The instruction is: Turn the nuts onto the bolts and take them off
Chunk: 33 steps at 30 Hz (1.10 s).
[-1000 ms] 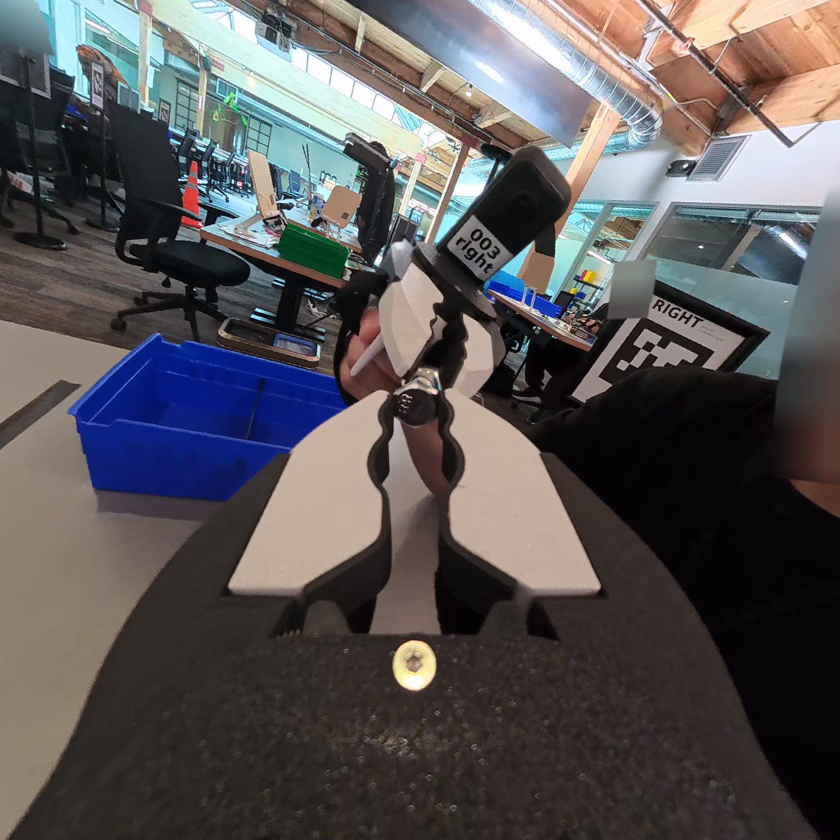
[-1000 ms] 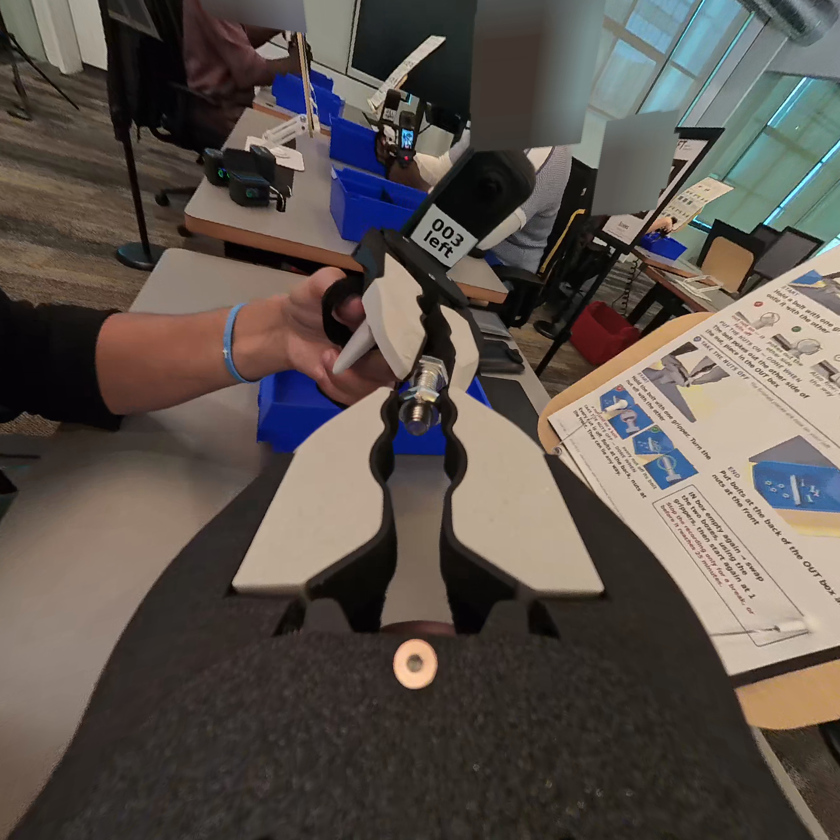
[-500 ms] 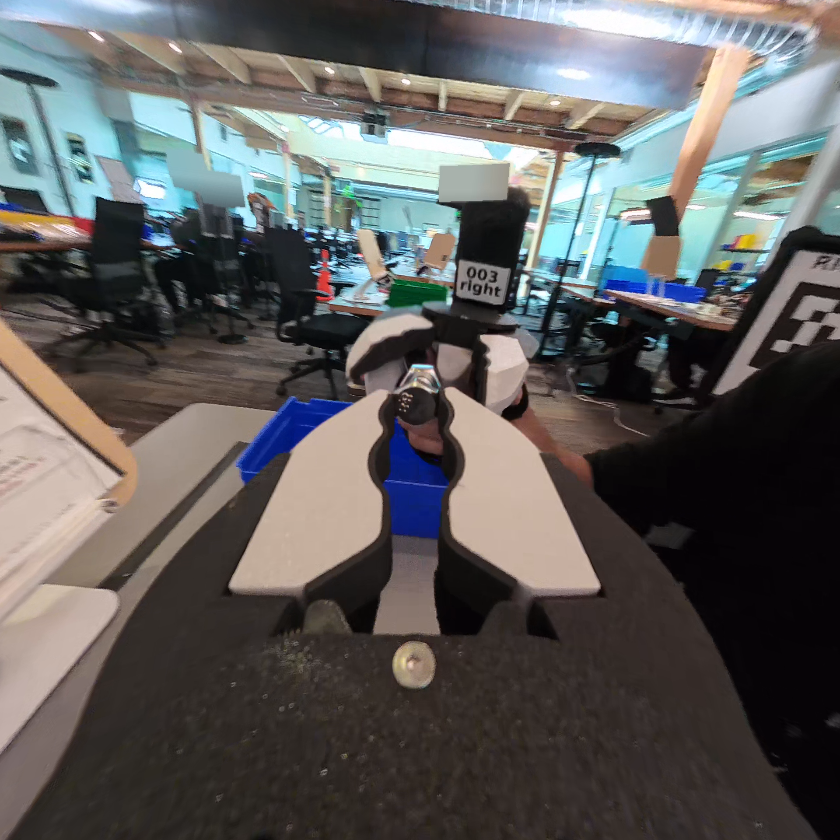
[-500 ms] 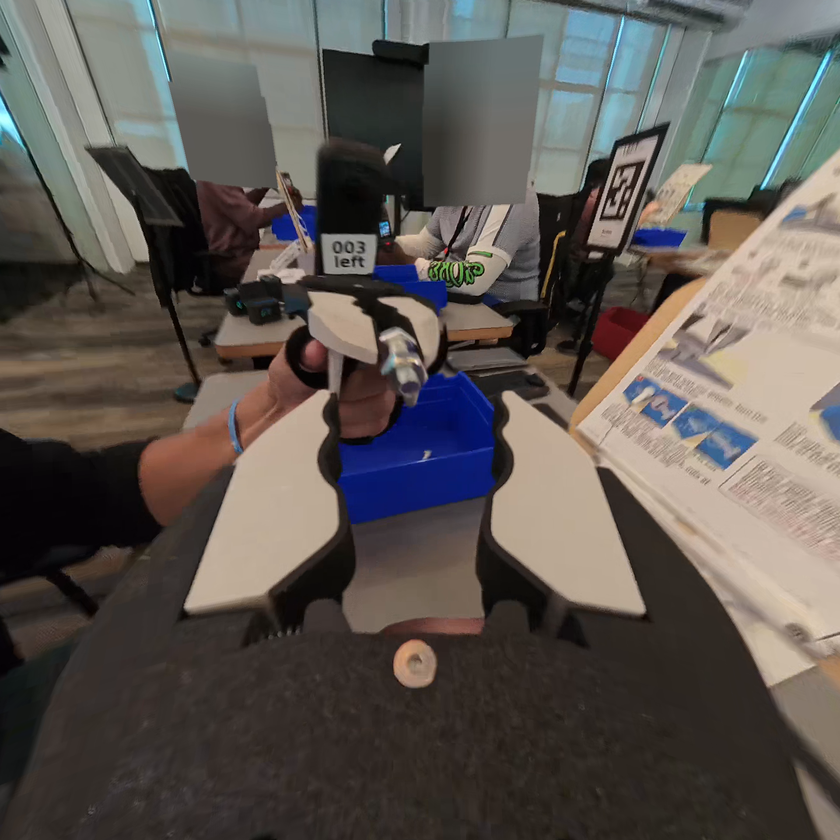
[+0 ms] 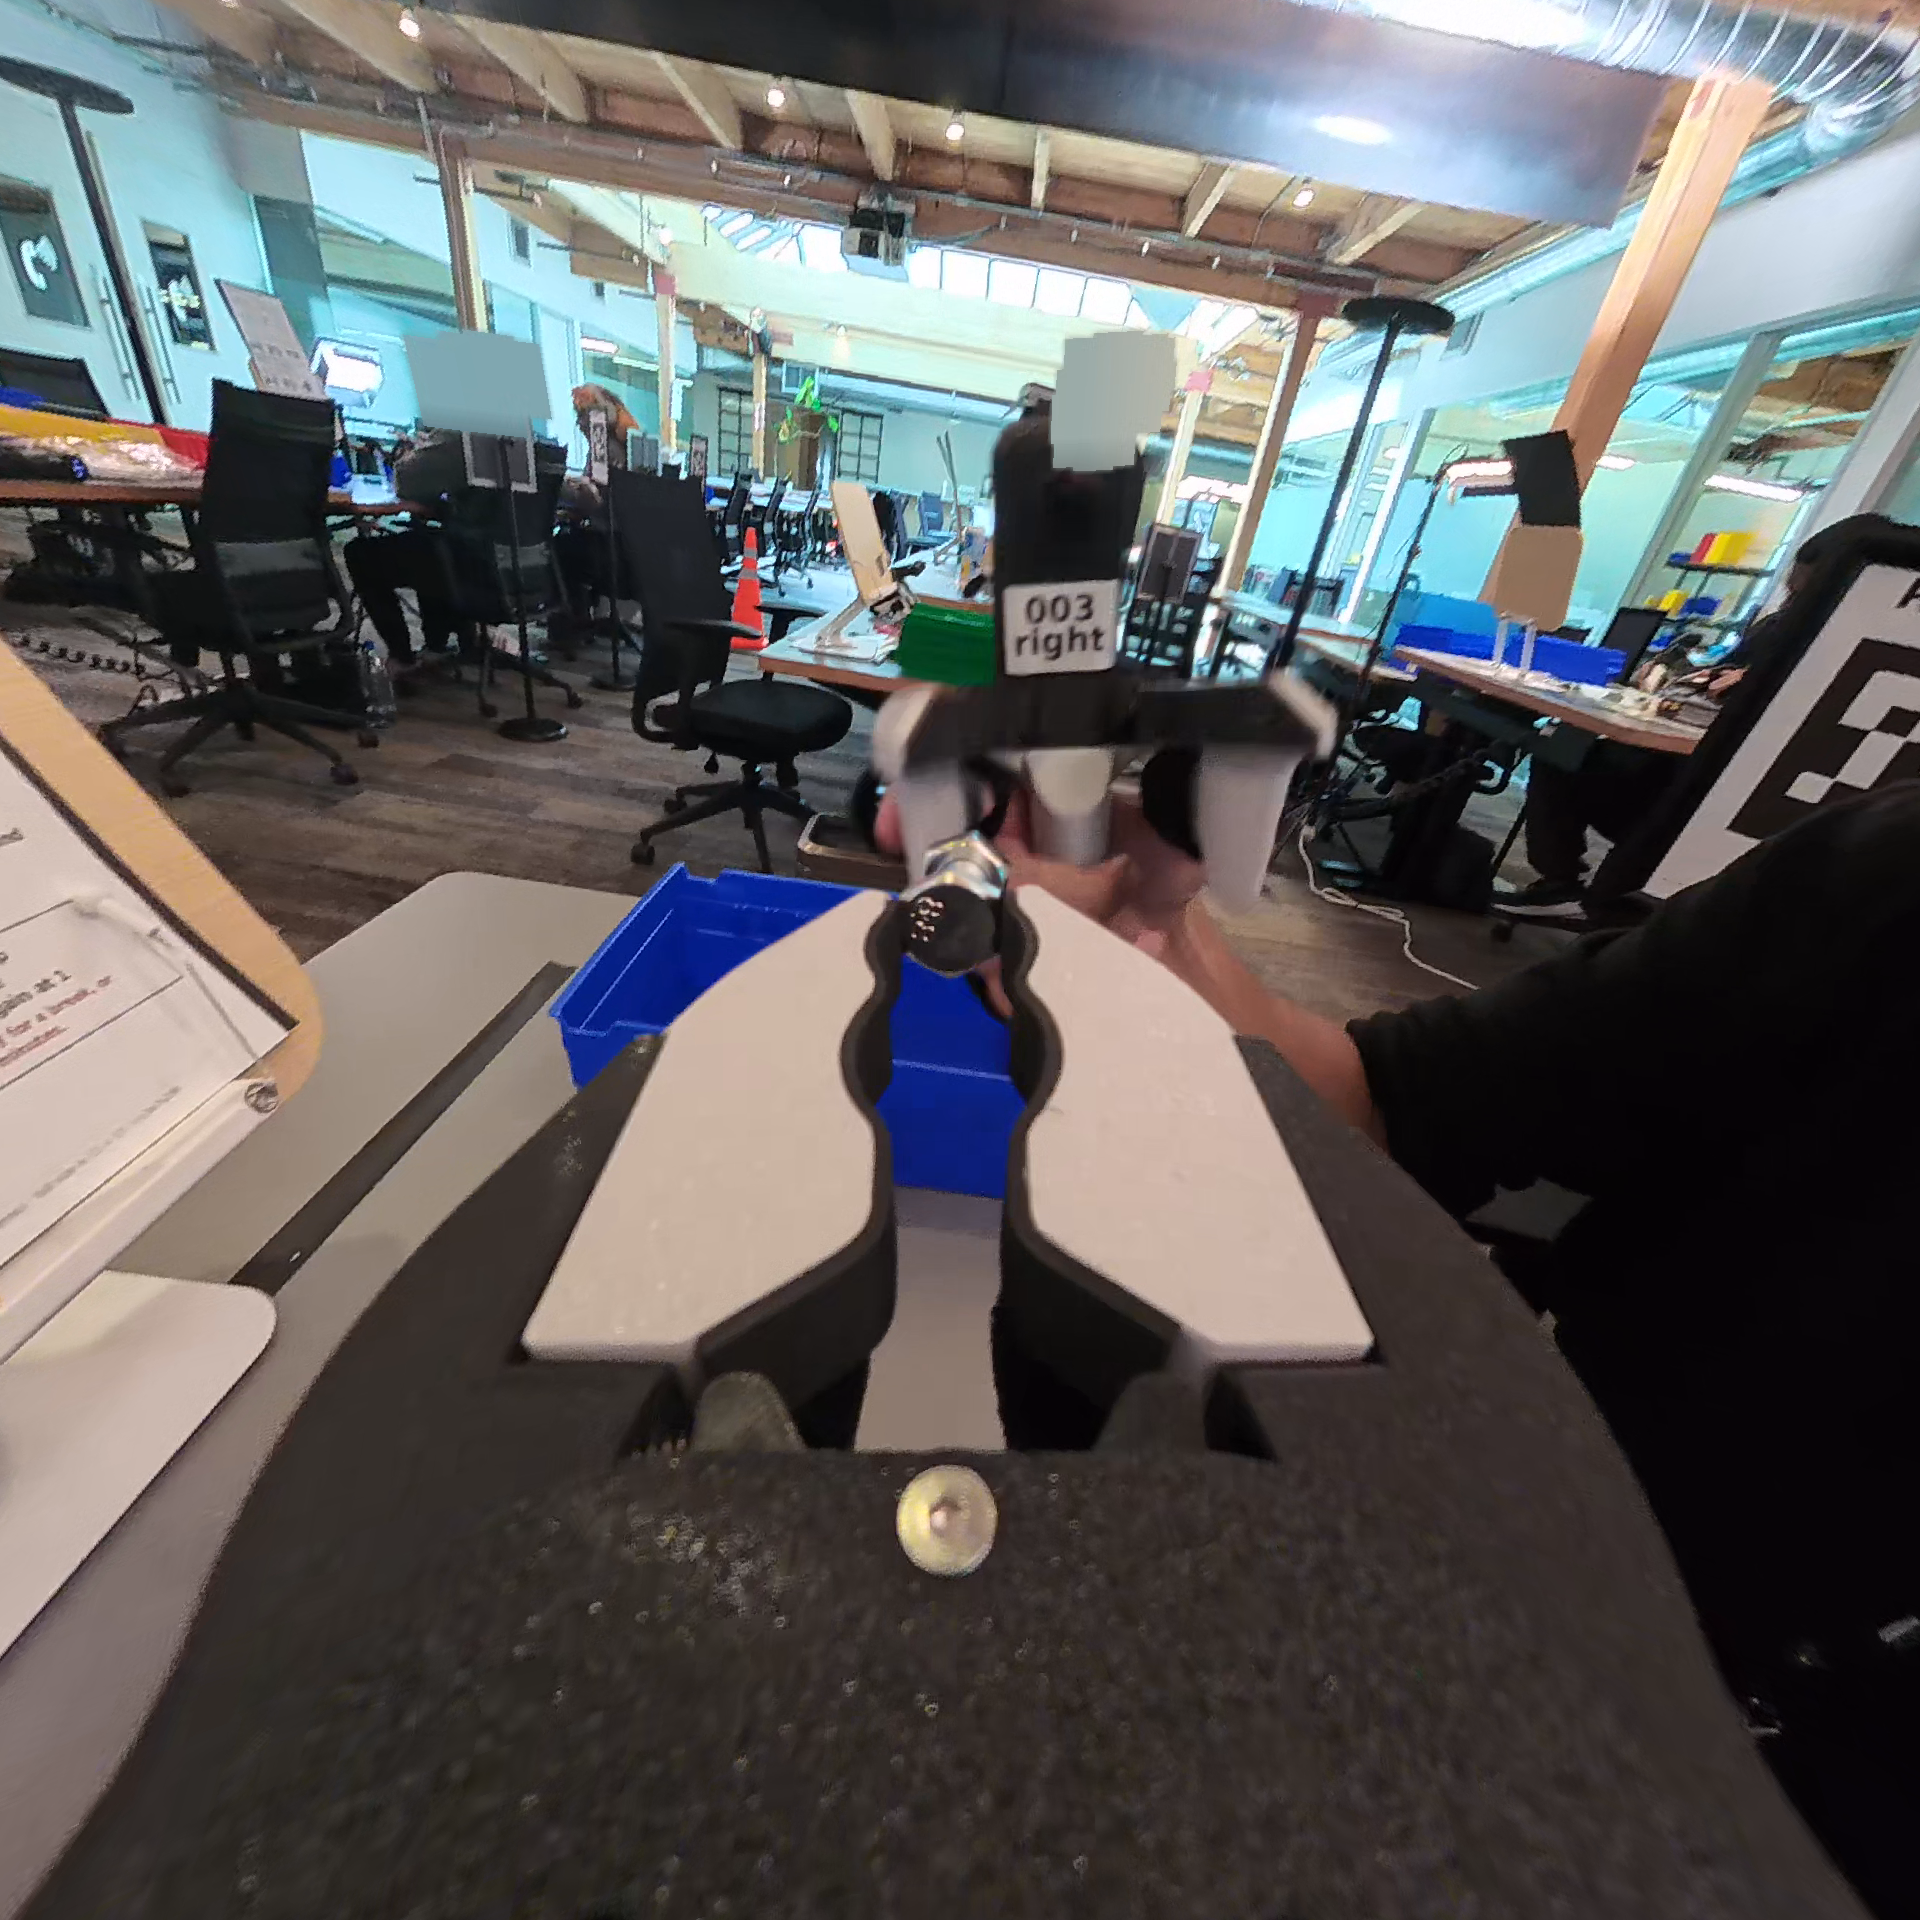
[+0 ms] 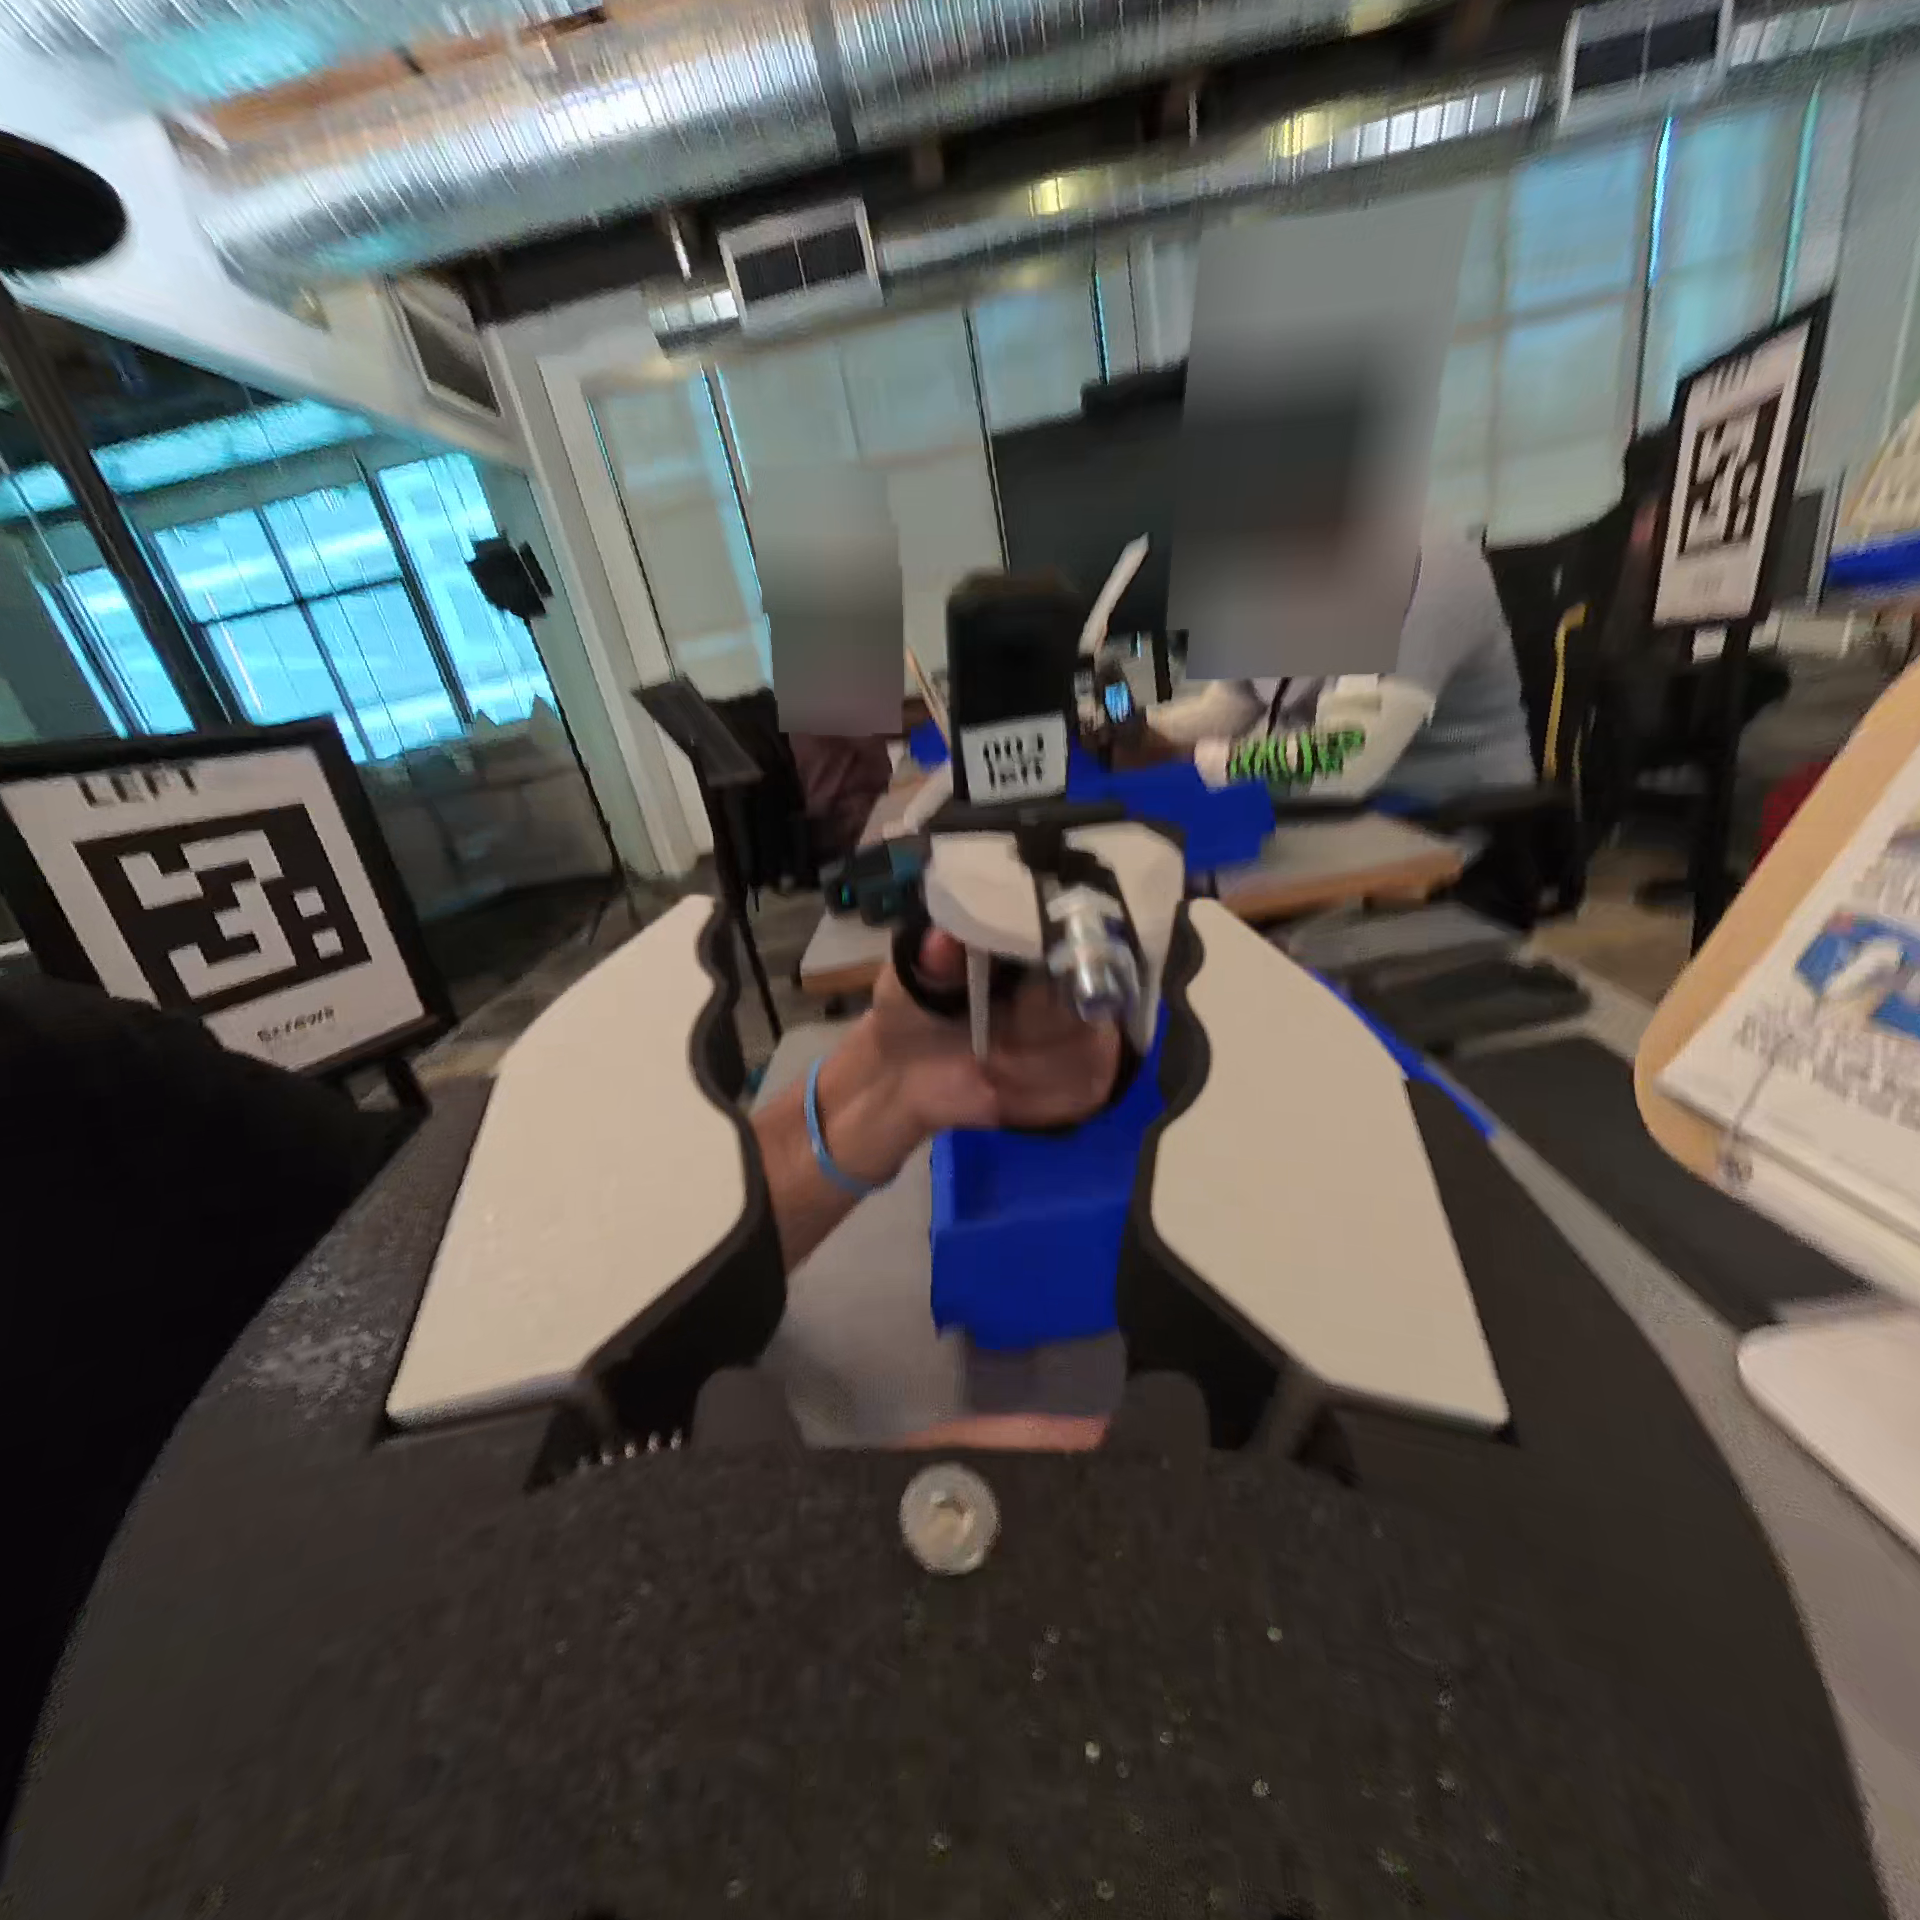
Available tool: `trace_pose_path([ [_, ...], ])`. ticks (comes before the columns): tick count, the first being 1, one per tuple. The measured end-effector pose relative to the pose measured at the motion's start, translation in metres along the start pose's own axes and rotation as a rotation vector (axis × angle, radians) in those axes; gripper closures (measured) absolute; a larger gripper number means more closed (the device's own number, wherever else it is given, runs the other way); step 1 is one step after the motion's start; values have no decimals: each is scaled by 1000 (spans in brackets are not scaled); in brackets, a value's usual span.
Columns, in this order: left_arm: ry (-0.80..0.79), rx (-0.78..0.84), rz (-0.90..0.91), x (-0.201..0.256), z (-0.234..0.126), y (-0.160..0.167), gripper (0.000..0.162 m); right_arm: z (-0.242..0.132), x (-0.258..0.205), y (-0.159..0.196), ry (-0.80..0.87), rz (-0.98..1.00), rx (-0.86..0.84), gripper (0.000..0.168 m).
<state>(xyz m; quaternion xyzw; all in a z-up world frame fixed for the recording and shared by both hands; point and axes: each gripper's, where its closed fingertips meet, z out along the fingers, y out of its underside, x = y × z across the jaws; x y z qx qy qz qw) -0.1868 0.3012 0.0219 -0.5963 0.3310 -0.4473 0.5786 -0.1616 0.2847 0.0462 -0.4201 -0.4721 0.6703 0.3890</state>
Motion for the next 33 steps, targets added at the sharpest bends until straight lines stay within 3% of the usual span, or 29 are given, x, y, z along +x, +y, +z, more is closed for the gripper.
trace_pose_path([
  [2,18,12,13,4,0,-3,145,5,7,26,15,40,-141,87],
  [5,32,1,24,9,2,-1,145,14,2,39,-23,60,-195,87],
  [8,16,-41,18,5,5,7,145,14,-10,20,-61,-13,-102,82],
  [9,-20,-62,19,-1,6,10,145,9,-20,8,-103,-53,-42,97],
  [11,-60,-99,37,-9,7,17,145,0,-31,-15,-135,-53,76,93],
  [16,6,-40,38,5,7,7,145,-1,6,24,29,22,-160,85],
  [19,16,-38,43,9,8,5,145,8,5,48,-26,107,-262,85],
  [20,3,-44,45,7,8,6,145,12,-1,44,-62,103,-244,89],
  [22,4,-53,31,3,8,10,145,12,-5,28,-53,28,-173,77],
  [24,-43,-70,23,-7,7,13,145,3,-21,4,-97,-57,-46,89],
  [26,-31,-75,18,-7,6,16,145,-3,-30,-8,-129,-25,8,85],
  [30,21,-14,5,2,4,5,145,1,8,28,37,26,-176,82],
  [33,35,-4,7,5,3,2,145,13,2,54,-62,138,-275,83],
])
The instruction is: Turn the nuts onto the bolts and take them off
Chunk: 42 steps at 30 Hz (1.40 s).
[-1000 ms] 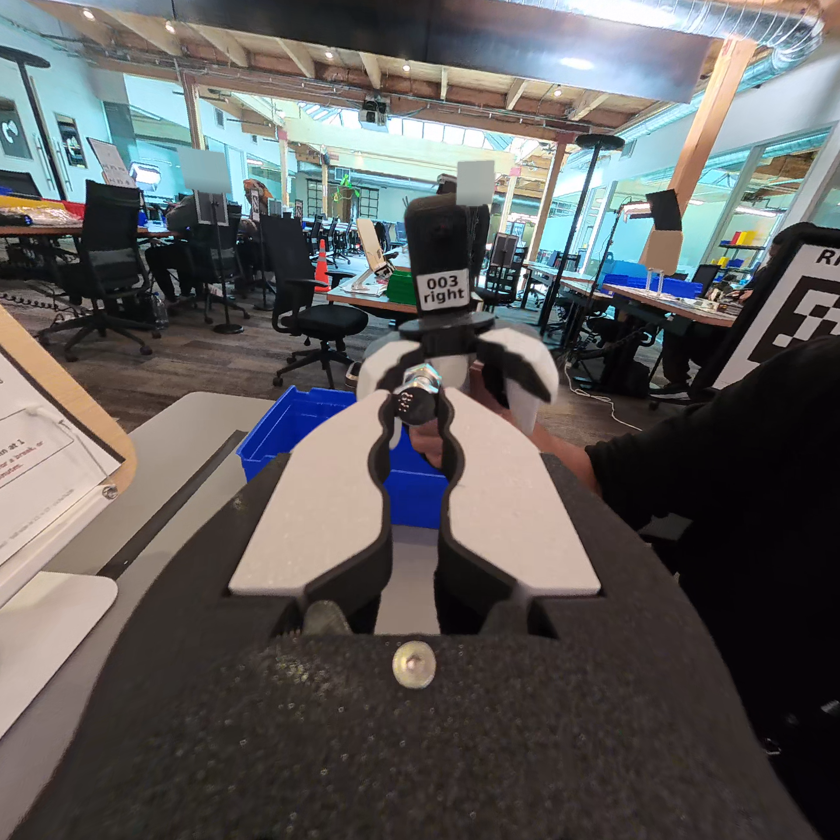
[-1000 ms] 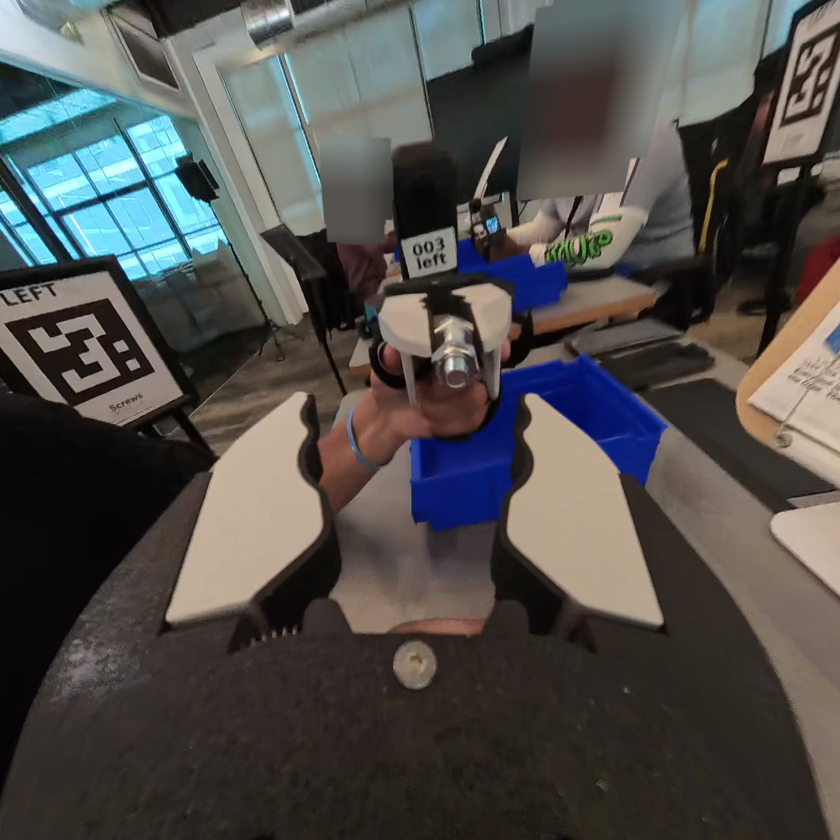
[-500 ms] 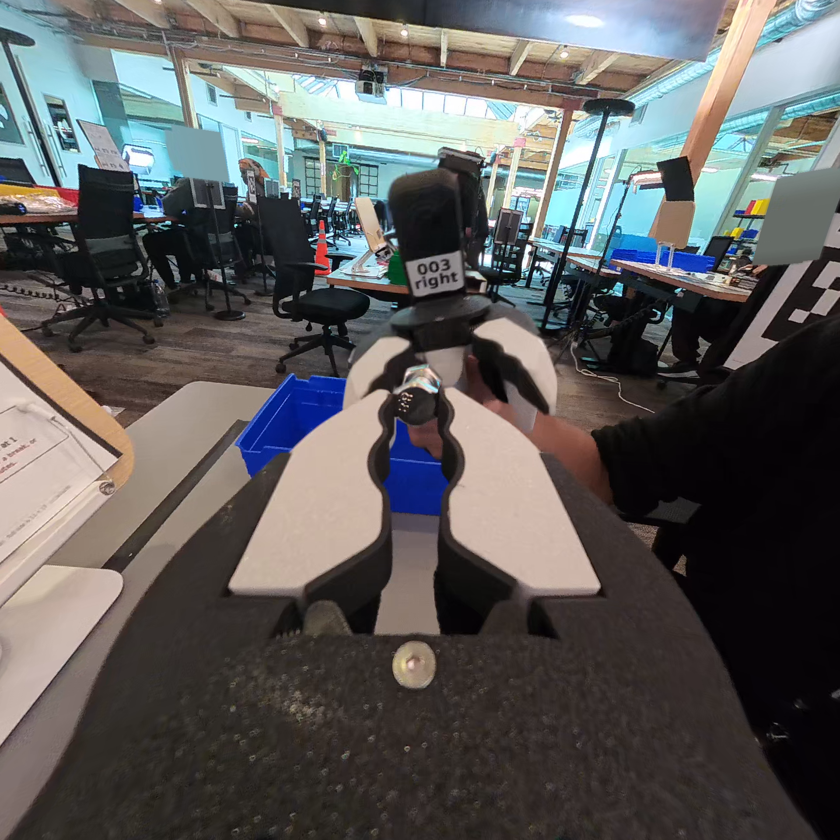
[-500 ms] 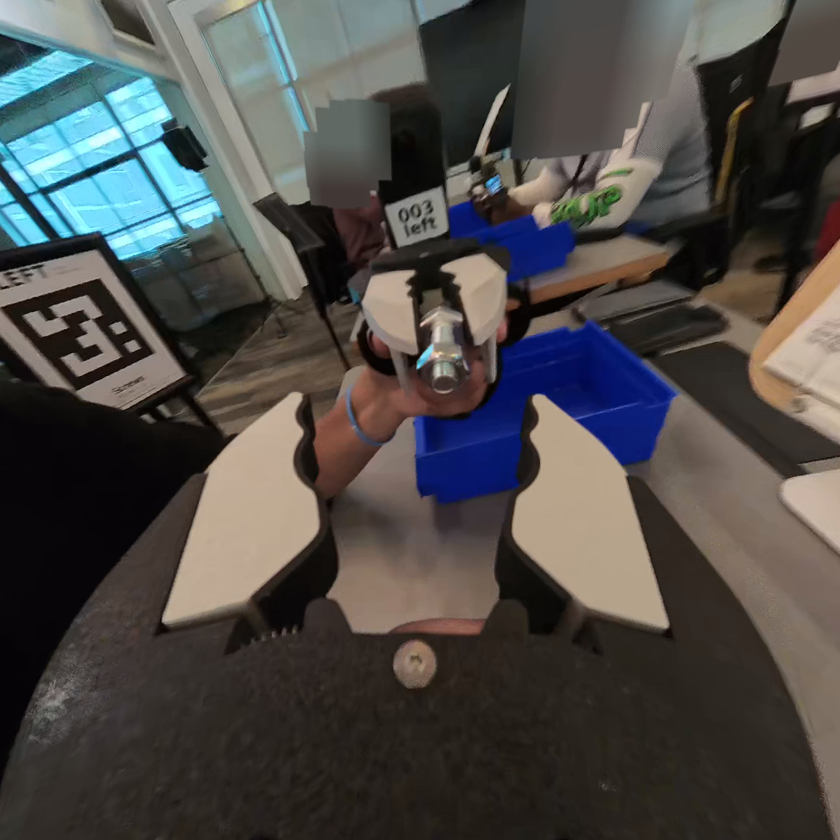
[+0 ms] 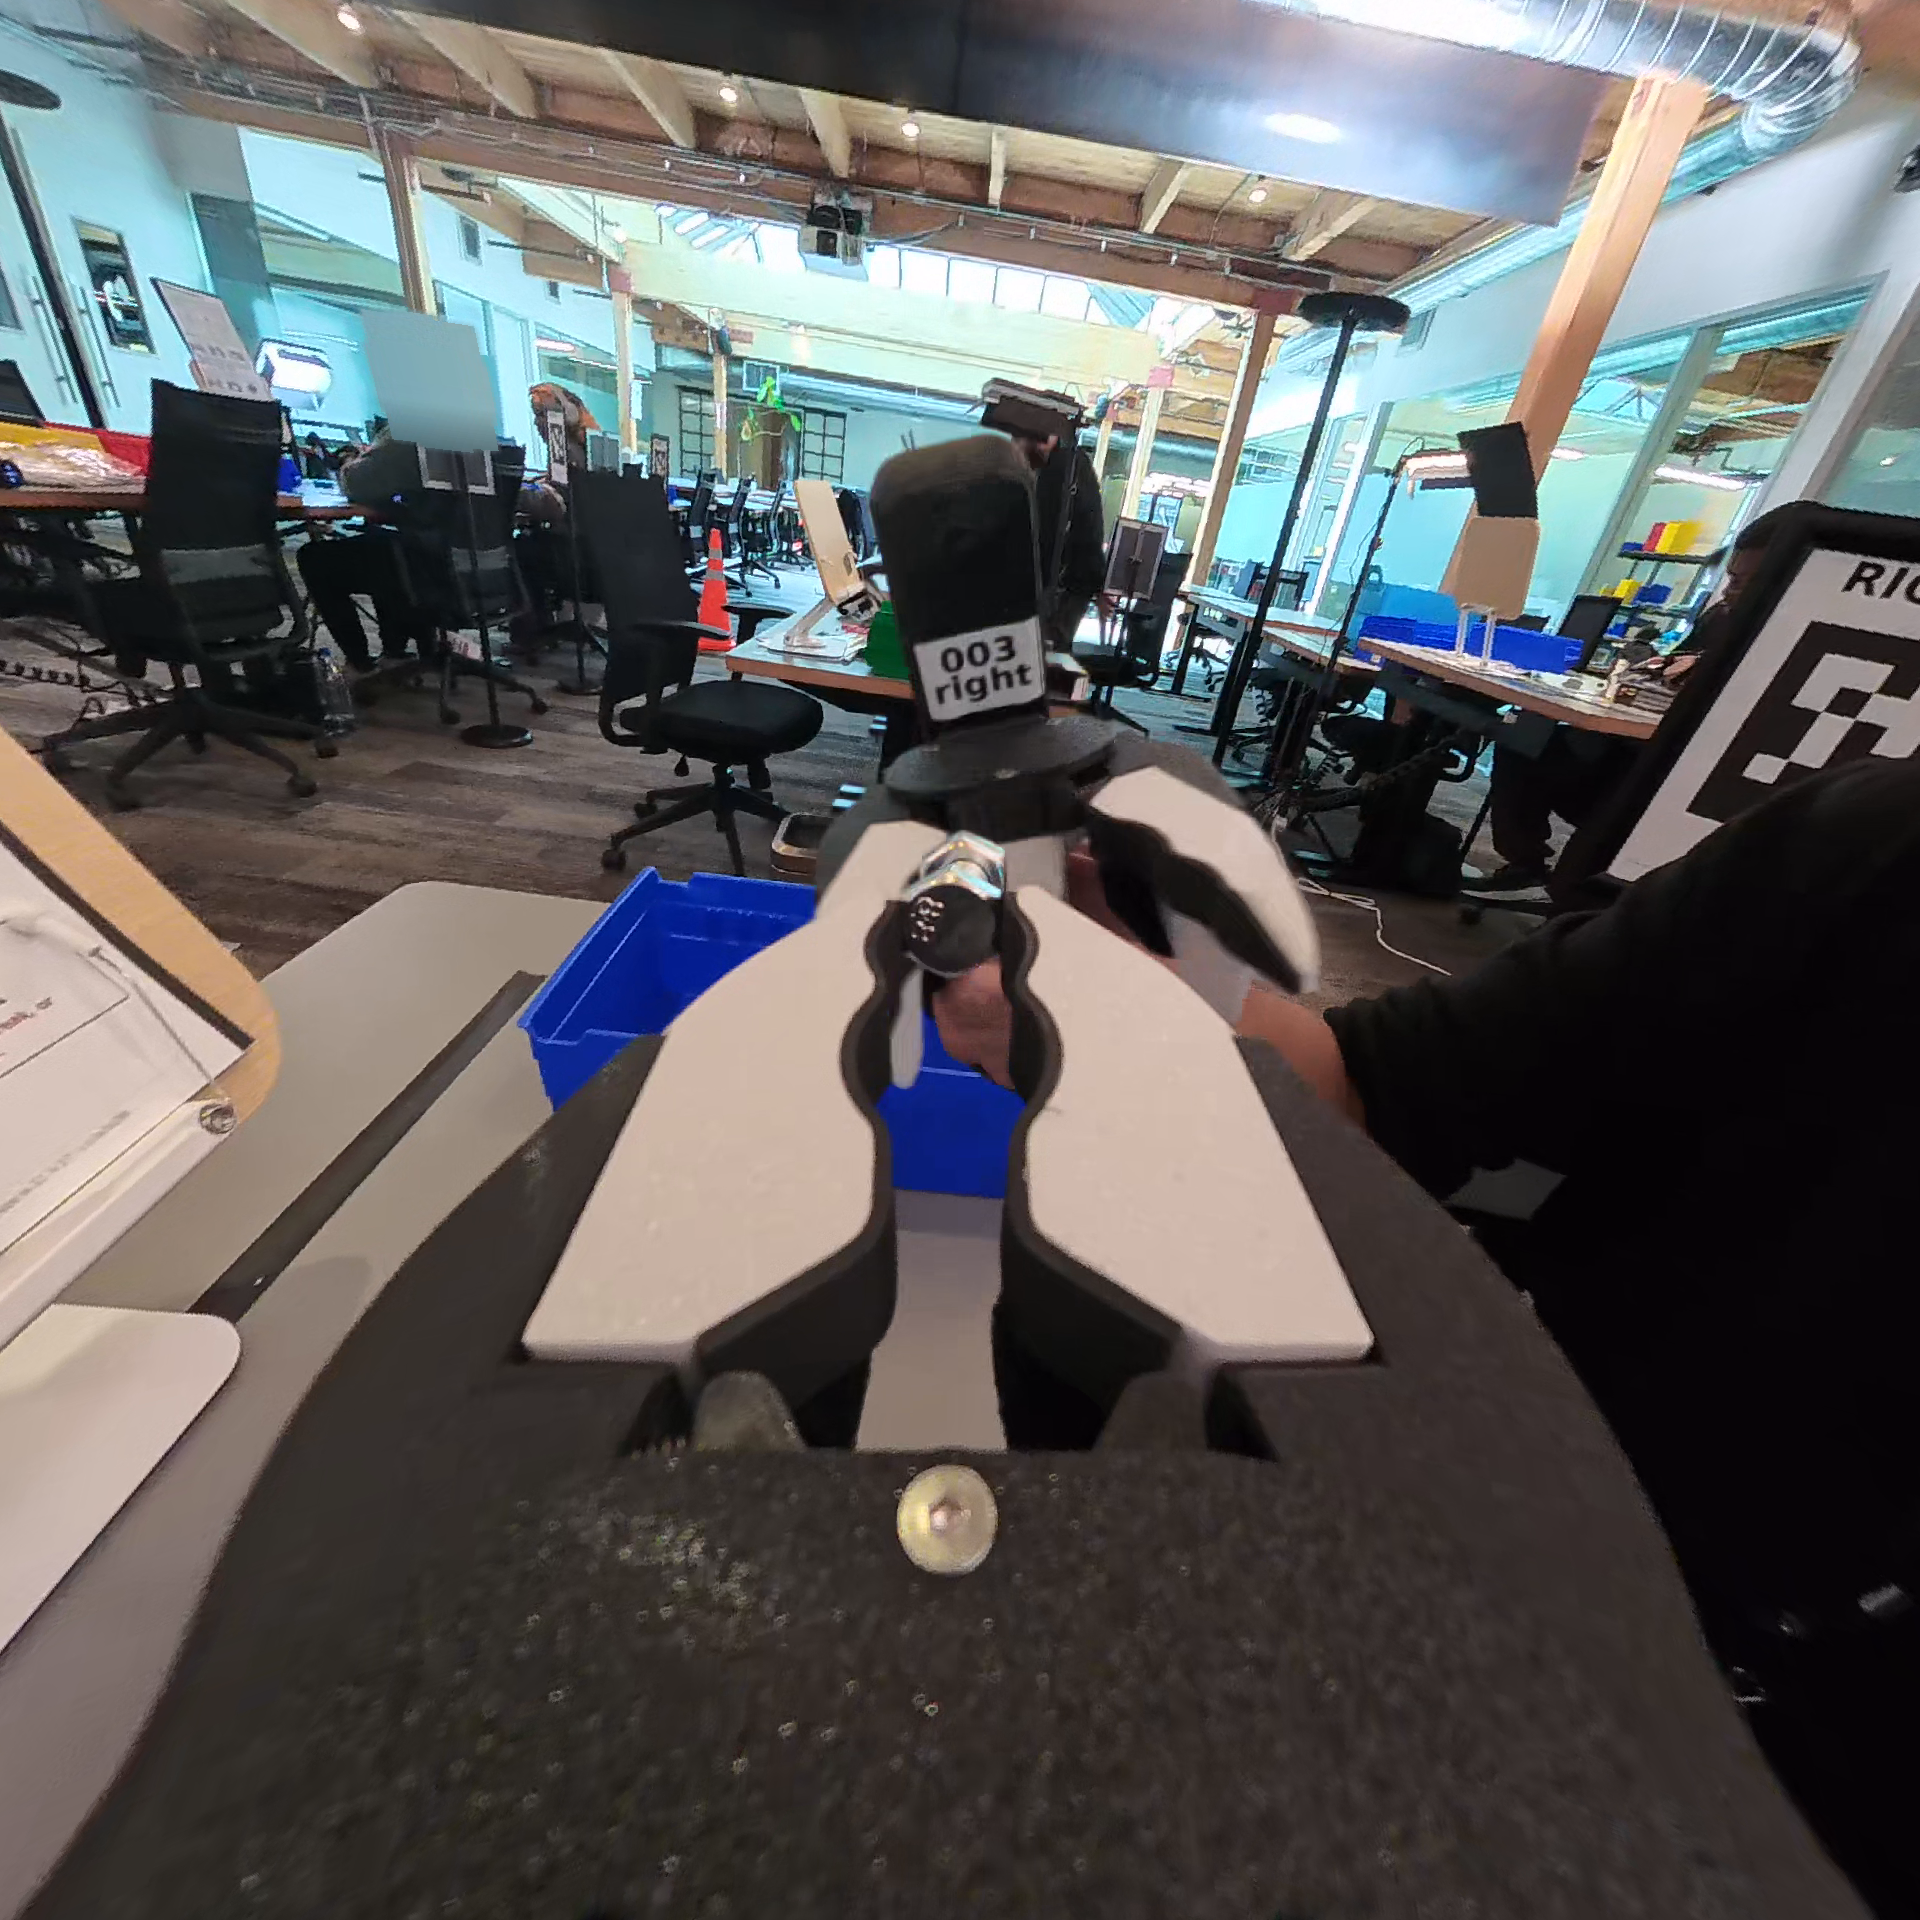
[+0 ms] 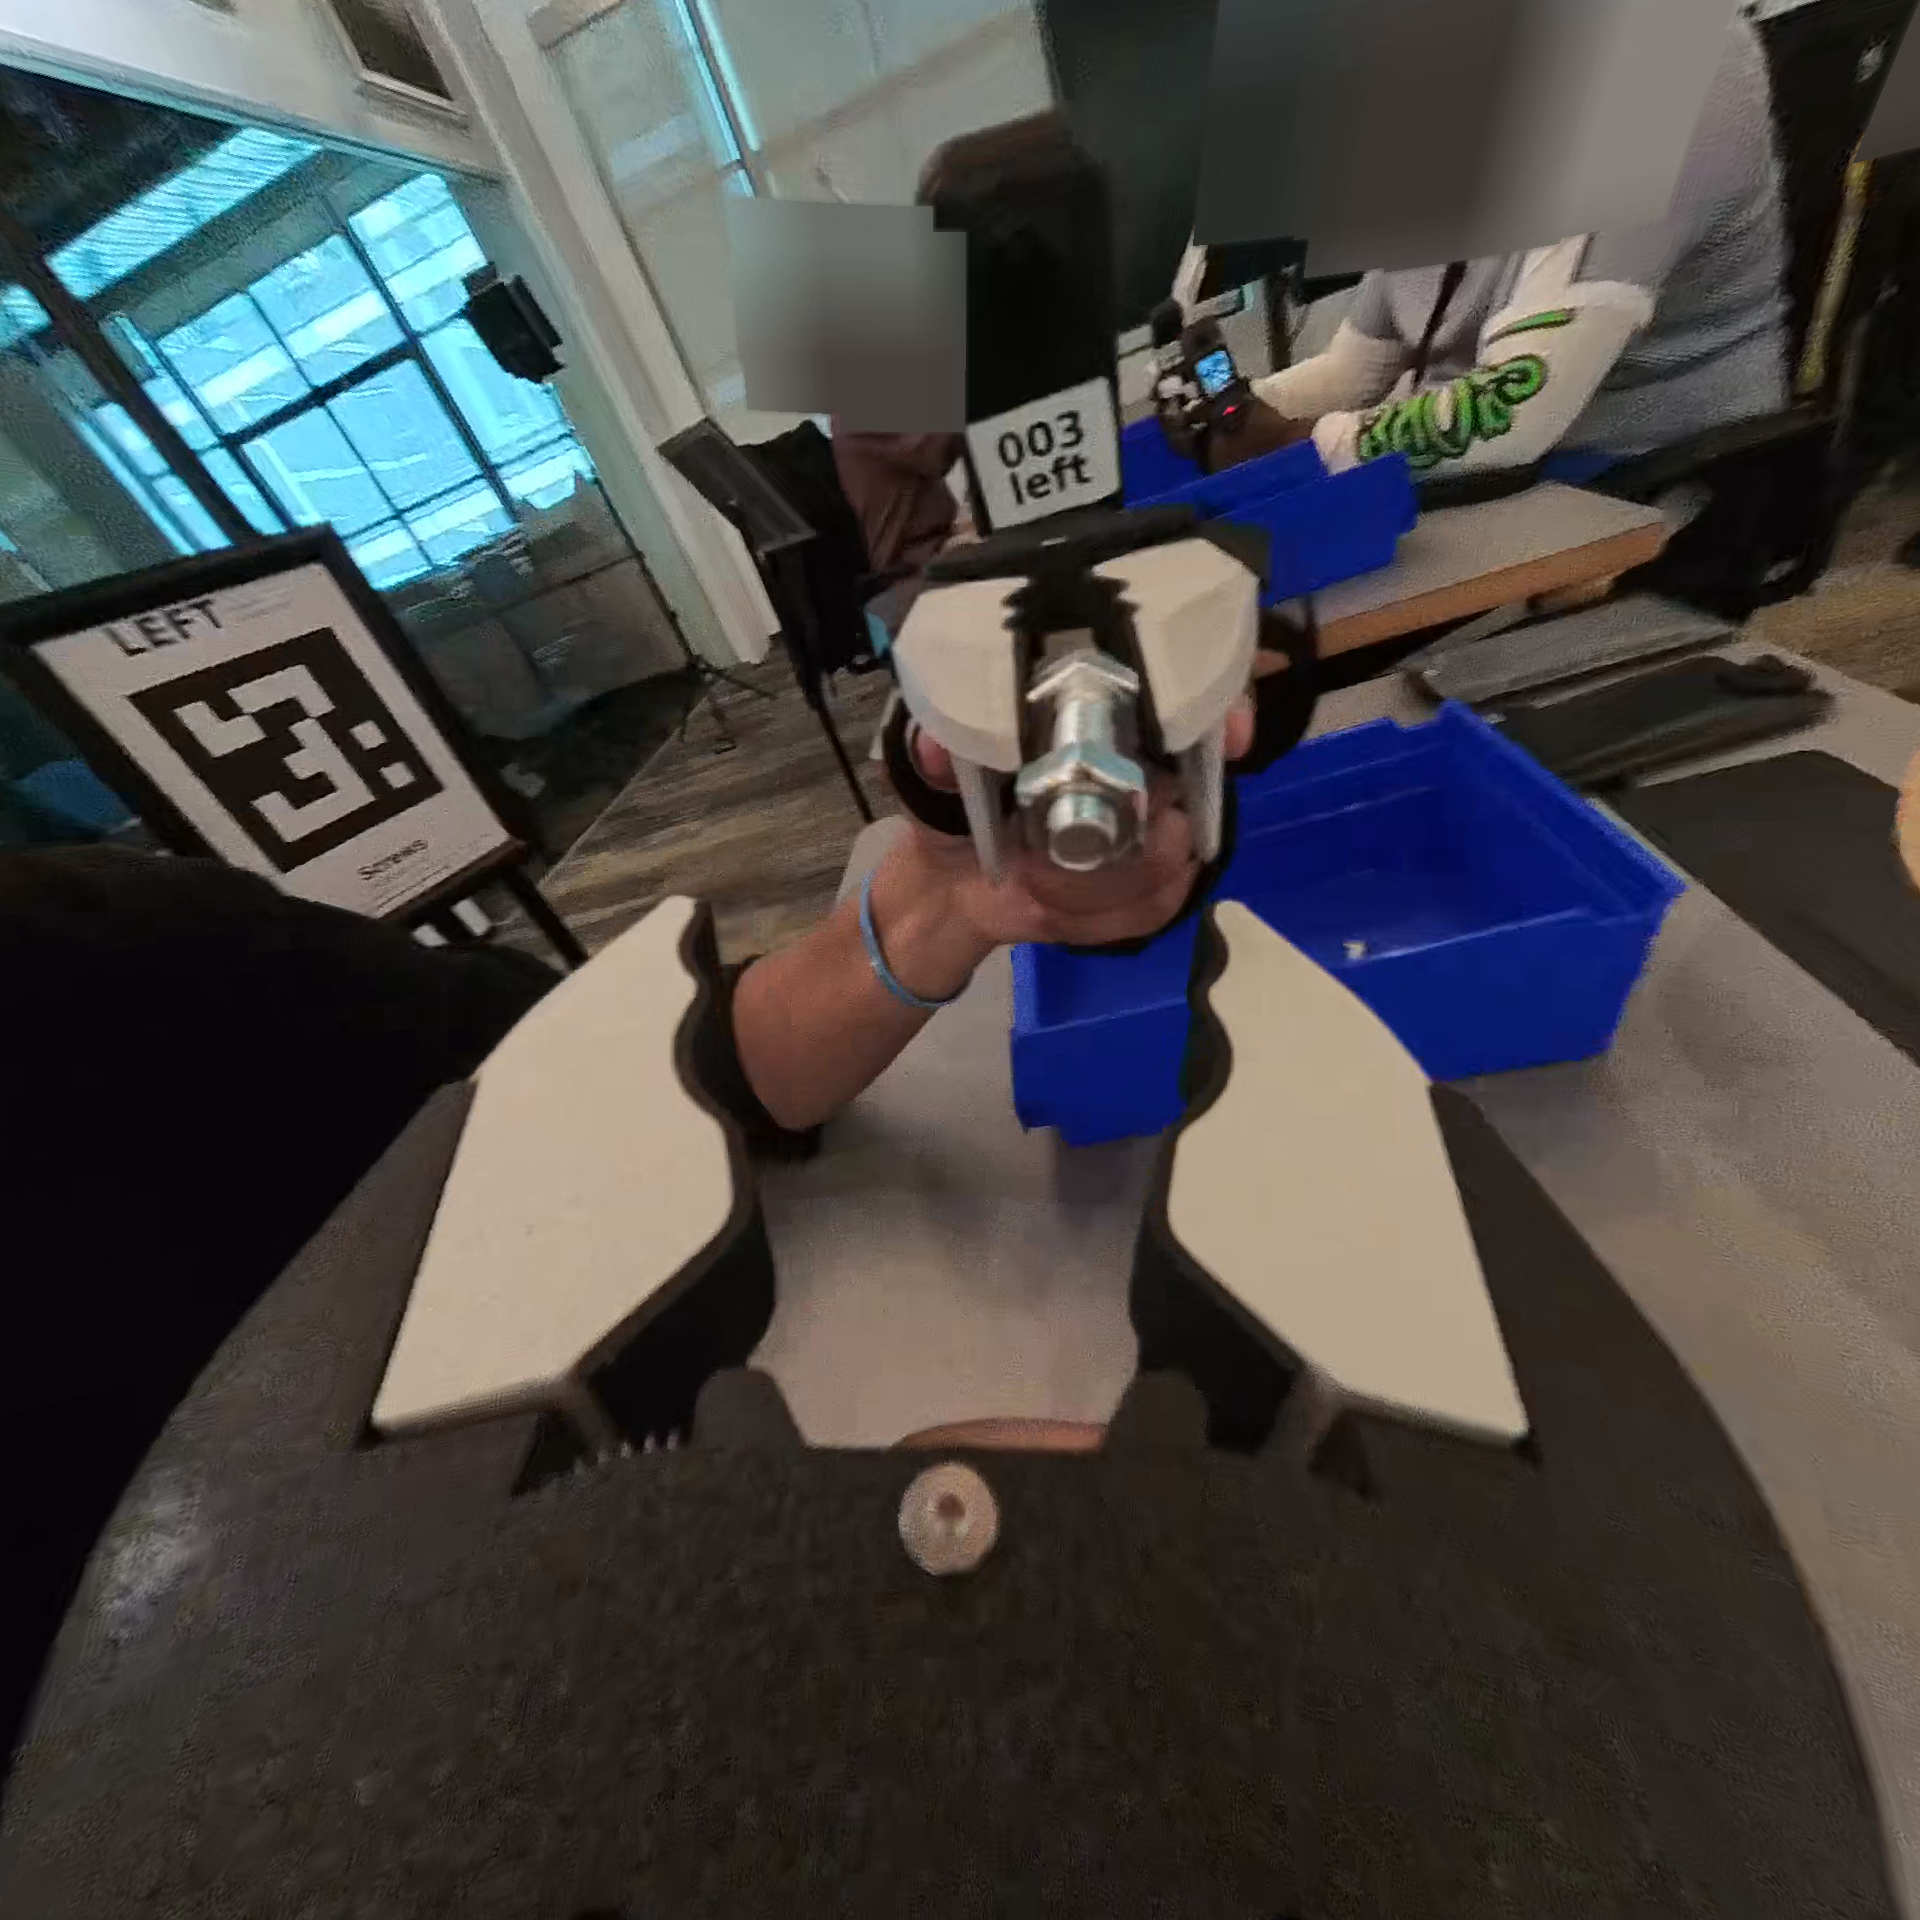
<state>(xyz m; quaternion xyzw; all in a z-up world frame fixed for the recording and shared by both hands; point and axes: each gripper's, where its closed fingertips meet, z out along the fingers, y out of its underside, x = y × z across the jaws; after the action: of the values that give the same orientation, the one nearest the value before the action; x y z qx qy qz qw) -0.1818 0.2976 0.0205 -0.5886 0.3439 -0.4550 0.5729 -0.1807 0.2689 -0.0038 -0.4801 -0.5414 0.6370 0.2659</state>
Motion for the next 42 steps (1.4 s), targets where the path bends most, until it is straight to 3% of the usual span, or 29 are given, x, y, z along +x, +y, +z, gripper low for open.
trace_pose_path([
  [3,2,-13,-5,-3,0,5,145,2,-11,-18,-4,-84,86,72],
  [5,8,2,-20,-4,1,4,145,-8,-16,-31,39,-191,165,72],
  [6,-18,-24,-15,-8,1,8,145,-15,-22,-41,37,-222,234,82],
  [8,-24,-40,-4,-9,1,11,145,-23,-24,-53,37,-204,312,83],
  [14,-6,-5,6,-3,-3,1,145,-1,5,-6,59,-50,32,83],
  [15,-9,-11,6,-3,-3,2,145,0,-2,-11,20,-54,68,86],
  [17,-11,-26,2,-5,-2,5,145,-6,-13,-32,11,-113,187,76],
  [18,-33,-40,2,-9,-1,8,145,-11,-20,-40,11,-170,239,86],
  [20,-49,-60,3,-13,-1,12,146,-20,-25,-52,44,-225,303,86],
  [24,-9,-12,-9,-7,-3,5,145,-13,4,-18,129,-117,89,85],
  [26,-10,-8,-5,-7,-4,4,145,-4,9,1,92,-35,-11,82],
  [28,-6,-15,-5,-6,-4,5,145,2,-5,-3,10,-43,8,91],
  [32,2,1,-8,-5,-6,1,145,-1,-7,-24,105,-216,117,78],
  [34,-18,-29,7,-7,-6,5,145,-5,-8,-33,132,-252,203,83],
  [39,-16,-29,12,-6,-6,4,145,0,5,-12,128,-135,59,84],
  [42,-4,-37,8,-6,-5,7,145,0,-8,-23,82,-172,125,75],
])
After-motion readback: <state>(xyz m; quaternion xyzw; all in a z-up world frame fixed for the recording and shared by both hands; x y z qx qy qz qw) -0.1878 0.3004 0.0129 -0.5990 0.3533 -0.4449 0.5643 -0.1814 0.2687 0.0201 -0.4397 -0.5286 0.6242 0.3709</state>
